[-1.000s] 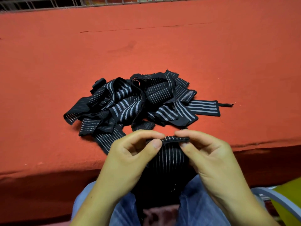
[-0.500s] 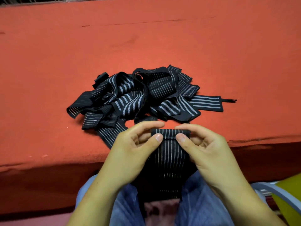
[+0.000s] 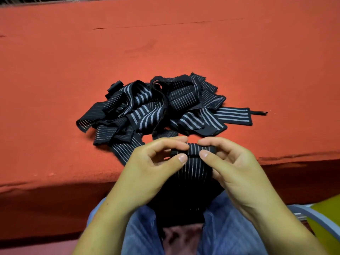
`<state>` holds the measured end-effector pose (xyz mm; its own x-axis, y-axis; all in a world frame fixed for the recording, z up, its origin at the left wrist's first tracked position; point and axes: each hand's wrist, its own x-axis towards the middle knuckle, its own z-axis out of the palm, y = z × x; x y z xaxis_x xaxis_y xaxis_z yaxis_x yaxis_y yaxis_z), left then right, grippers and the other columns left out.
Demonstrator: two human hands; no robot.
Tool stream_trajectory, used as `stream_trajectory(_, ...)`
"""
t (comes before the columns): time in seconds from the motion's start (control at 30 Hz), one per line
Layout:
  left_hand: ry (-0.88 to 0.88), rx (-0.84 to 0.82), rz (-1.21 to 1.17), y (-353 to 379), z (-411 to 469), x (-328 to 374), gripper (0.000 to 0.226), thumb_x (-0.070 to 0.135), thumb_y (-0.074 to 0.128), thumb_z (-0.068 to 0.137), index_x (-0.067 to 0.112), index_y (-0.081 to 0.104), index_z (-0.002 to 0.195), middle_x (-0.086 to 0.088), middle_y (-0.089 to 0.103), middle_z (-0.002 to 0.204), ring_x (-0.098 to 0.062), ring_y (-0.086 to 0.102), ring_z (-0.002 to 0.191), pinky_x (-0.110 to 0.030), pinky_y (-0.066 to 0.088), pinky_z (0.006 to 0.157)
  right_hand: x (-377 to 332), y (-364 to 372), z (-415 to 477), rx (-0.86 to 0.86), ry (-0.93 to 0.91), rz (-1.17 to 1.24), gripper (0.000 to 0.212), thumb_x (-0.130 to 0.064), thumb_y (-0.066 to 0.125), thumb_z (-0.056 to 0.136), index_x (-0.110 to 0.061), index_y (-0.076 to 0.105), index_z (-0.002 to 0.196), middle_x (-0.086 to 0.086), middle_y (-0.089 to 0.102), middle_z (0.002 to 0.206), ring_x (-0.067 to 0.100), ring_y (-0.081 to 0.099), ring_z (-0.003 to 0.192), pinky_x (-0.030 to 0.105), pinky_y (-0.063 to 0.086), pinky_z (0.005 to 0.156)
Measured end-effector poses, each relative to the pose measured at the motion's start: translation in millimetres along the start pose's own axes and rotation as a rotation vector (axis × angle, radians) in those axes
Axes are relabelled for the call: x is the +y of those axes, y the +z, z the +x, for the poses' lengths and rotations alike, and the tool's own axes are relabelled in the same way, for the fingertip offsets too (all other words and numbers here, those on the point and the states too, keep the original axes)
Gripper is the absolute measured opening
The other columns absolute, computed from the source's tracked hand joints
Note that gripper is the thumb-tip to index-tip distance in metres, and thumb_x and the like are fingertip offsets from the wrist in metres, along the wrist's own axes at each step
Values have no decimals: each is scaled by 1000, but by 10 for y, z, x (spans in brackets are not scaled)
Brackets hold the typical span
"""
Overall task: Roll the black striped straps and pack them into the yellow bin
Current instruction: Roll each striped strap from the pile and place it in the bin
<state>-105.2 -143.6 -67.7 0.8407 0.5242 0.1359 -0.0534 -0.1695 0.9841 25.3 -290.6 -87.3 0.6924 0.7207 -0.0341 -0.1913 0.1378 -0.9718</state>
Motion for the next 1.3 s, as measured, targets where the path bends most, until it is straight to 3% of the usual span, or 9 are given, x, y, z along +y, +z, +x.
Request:
stream_trajectory(0.2,-50,12,7,67,14,-16,33,6,68,95,23,69,124,12,78,98,4,71,91,-11,50,80,-52,24,-30,-21,-96,-86,32,5,65,95,-20,76,111,7,78,102,17,73,85,22,57,77)
stream_trajectory(0.3,-11,53,26,92,10,-70,30,5,66,96,22,72,120,8,78,106,-5,73,101,-18,53,88,-58,55,-41,-59,-72,-135,37,3,58,101,-22,68,126,4,77,113,15,75,101,24,59,87)
stream_trajectory(0.53,76,49,177,80,0,-23,32,0,70,92,27,76,107,18,77,109,0,69,111,-12,46,96,-52,104,-47,-38,-69,-376,26,-51,52,102,-36,68,116,-14,73,114,4,67,112,43,50,104)
stream_trajectory(0.73,49,29,140,53,-25,-32,32,-6,73,87,19,77,107,17,76,106,6,68,103,-6,47,84,-51,78,-41,-87,-95,-387,21,-20,54,107,-31,69,118,-14,71,125,2,61,125,41,42,115)
stream_trajectory(0.87,-26,35,94,58,-16,-54,30,18,75,93,27,71,121,16,75,113,2,69,106,-14,51,93,-46,50,-51,-120,-120,-407,22,-15,55,106,-27,67,120,-24,71,105,-3,64,104,29,47,97)
stream_trajectory(0.97,-65,17,122,71,-15,-89,30,23,62,101,31,64,130,22,71,89,6,66,83,-9,48,79,-23,62,-58,-106,-141,-394,25,-18,53,105,-30,64,123,-12,71,117,8,64,116,47,47,108)
stream_trajectory(1.03,-66,3,155,113,-32,-99,41,34,52,101,32,55,141,26,70,105,12,63,100,-5,44,87,-11,92,-60,-118,-149,-386,30,-23,51,101,-34,61,127,-8,69,124,13,63,121,54,45,111)
stream_trajectory(1.13,-71,9,194,199,-53,-84,55,48,44,96,36,42,150,35,49,142,23,38,133,0,28,105,-3,125,-80,-130,-181,-415,32,-20,48,107,-36,57,132,-17,64,129,7,59,127,37,44,113)
stream_trajectory(1.3,-75,42,172,294,-78,-109,54,52,39,98,45,36,151,43,46,140,22,38,133,-1,30,106,-6,183,-111,-128,-221,-488,40,-8,44,108,-38,53,132,-33,54,133,-8,44,136,2,30,102)
